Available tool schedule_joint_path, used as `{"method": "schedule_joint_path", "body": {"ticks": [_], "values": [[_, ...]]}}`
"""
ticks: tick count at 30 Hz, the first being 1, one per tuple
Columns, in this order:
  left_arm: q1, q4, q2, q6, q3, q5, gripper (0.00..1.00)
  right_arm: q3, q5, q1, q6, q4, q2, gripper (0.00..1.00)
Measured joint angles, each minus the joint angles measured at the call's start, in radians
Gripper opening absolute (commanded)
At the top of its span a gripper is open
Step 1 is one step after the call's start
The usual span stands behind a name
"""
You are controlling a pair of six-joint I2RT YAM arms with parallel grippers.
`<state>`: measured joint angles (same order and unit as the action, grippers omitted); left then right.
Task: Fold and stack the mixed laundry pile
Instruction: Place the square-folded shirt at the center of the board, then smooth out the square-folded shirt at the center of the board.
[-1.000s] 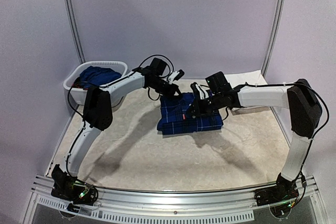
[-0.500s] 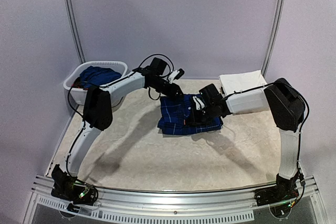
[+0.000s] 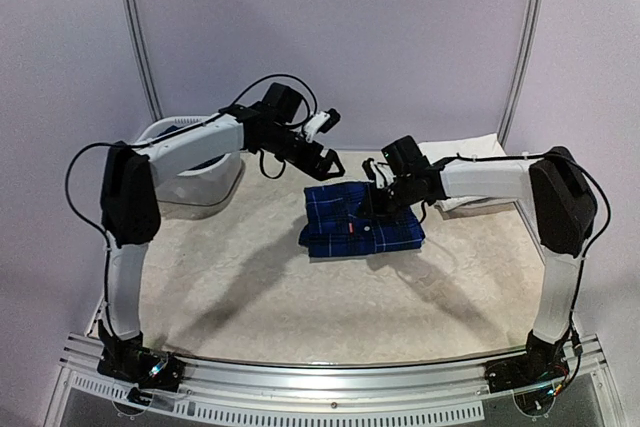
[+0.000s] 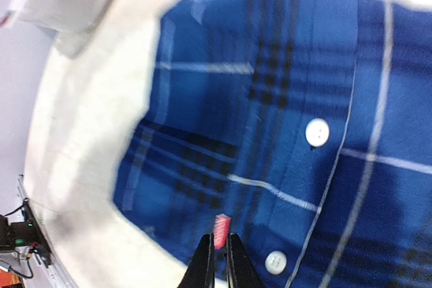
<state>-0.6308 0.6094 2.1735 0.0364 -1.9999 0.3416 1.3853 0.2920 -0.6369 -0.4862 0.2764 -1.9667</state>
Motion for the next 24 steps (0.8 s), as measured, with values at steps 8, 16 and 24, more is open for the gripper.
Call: {"method": "schedule_joint_path", "body": {"ticks": [8, 16, 24], "values": [[-0.081, -0.03, -0.187, -0.032, 0.191, -0.067, 0.51, -0.005, -0.05, 0.0, 0.024, 0.042, 0.153, 0.08], [-0.123, -0.074, -0.129, -0.121, 0.381, -0.071, 0.46, -0.141, -0.082, 0.013, 0.024, 0.056, 0.172, 0.07], [-0.126, -0.128, -0.077, -0.145, 0.389, -0.075, 0.43, -0.278, -0.093, 0.095, 0.025, 0.044, 0.166, 0.07]]}}
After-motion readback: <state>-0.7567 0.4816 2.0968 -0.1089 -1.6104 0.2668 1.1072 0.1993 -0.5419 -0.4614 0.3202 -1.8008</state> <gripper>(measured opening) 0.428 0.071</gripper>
